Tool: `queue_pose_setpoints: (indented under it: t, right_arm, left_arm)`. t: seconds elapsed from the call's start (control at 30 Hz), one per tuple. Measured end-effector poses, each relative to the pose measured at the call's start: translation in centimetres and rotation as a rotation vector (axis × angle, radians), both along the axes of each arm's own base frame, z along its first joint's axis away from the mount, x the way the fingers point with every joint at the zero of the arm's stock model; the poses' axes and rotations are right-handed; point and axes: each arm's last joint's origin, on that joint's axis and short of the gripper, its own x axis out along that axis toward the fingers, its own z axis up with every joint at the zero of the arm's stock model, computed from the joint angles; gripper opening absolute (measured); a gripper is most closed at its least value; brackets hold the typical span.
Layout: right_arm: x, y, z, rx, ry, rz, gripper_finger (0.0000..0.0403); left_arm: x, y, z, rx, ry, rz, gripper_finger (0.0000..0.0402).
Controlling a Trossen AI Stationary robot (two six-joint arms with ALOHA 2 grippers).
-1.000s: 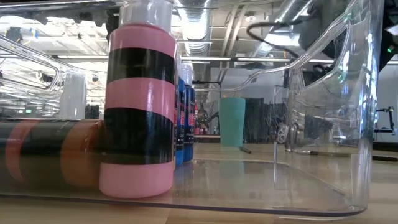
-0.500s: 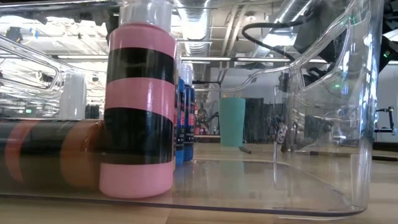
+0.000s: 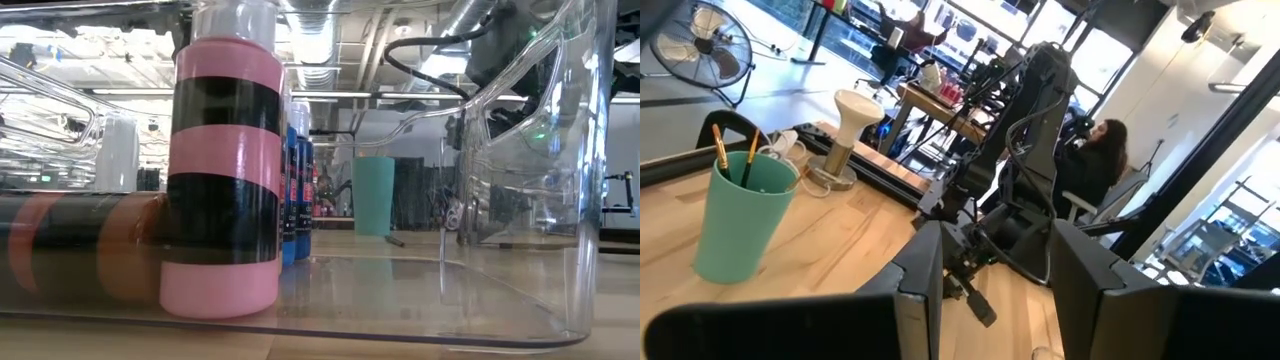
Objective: Pick & Place Paint Supplies
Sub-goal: Put the silver paint brush into the green cup
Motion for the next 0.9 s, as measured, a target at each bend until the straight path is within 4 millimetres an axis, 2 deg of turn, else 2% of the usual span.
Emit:
queue_pose_setpoints:
  t: [0.23,0.53,0.7,0.9]
  right_arm:
    - [-0.5,-0.4,1.8,0.045,-0.042,-0.004,0.0000]
    - [-0.4,-1.5,7.0,0.034,-0.334,-0.054,0.0000]
    - [0.4,-3.9,10.6,-0.086,-0.572,-0.076,0.0000]
    - [1.6,-8.3,14.0,-0.325,-0.780,-0.130,0.0000]
  left_arm:
    - [0.0,0.0,0.1,-0.044,-0.019,-0.003,0.0092]
    - [0.0,-0.1,0.2,-0.051,-0.027,-0.006,0.0092]
    - [0.0,0.0,0.3,-0.049,-0.038,-0.003,0.0092]
    - [0.0,0.4,0.4,-0.037,-0.045,0.018,0.0092]
